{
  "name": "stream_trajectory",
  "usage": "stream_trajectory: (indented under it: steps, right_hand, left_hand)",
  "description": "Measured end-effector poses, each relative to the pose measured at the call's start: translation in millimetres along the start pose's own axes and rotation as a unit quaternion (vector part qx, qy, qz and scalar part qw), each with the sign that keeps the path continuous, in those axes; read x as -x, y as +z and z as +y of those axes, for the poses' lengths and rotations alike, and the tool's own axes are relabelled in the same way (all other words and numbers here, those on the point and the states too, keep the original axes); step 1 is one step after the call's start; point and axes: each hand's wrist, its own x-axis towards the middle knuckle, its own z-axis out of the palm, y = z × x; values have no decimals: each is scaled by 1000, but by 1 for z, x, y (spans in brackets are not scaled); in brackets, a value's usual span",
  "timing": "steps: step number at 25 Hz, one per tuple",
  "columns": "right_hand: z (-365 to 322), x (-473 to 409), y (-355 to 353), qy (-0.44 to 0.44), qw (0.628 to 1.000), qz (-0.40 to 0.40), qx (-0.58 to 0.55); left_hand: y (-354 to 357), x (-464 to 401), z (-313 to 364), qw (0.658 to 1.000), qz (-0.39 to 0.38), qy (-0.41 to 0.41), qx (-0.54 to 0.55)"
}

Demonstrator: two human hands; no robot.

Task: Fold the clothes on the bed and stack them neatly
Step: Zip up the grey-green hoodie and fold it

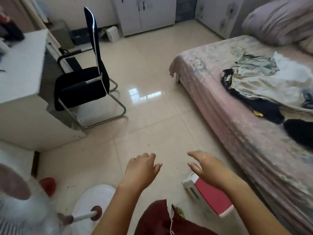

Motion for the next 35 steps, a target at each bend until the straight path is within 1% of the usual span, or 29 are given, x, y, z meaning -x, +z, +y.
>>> stream_trajectory:
  steps: [4, 7, 10, 13, 18, 21, 28, 31, 35]
  right_hand:
    - [-4, -61, -23, -11, 999, -33, 3]
    - [-10, -110, -33, -10, 998, -51, 16]
    - [-27, -170, -52, -3, 999, -43, 21]
    - [-56, -235, -79, 5, 999, -35, 23]
    - [-106, -328, -121, 12, 999, -26, 32]
    - [-121, -375, -137, 16, 999, -31, 31]
    - [-128, -483, -175, 20, 998, -52, 23]
    - [-124, -545, -204, 13, 998, -48, 22]
    - [-122, -627, -257, 8, 999, -43, 24]
  left_hand:
    - [-18, -51, -13, 999, -16, -29, 14]
    - [-34, -96, -27, 999, -17, -32, 7]
    - [-62, -153, -46, 999, -15, -28, 20]
    - [-106, -213, -75, 1000, -8, -17, 18]
    - [-170, -297, -118, 999, -15, -7, -34]
    - [-196, -343, -134, 999, -19, 3, -38]
    - [-236, -445, -156, 998, -47, 1, -37]
    - [-263, -505, -159, 999, -37, -2, -29]
    - [-311, -585, -156, 998, -35, -5, -47]
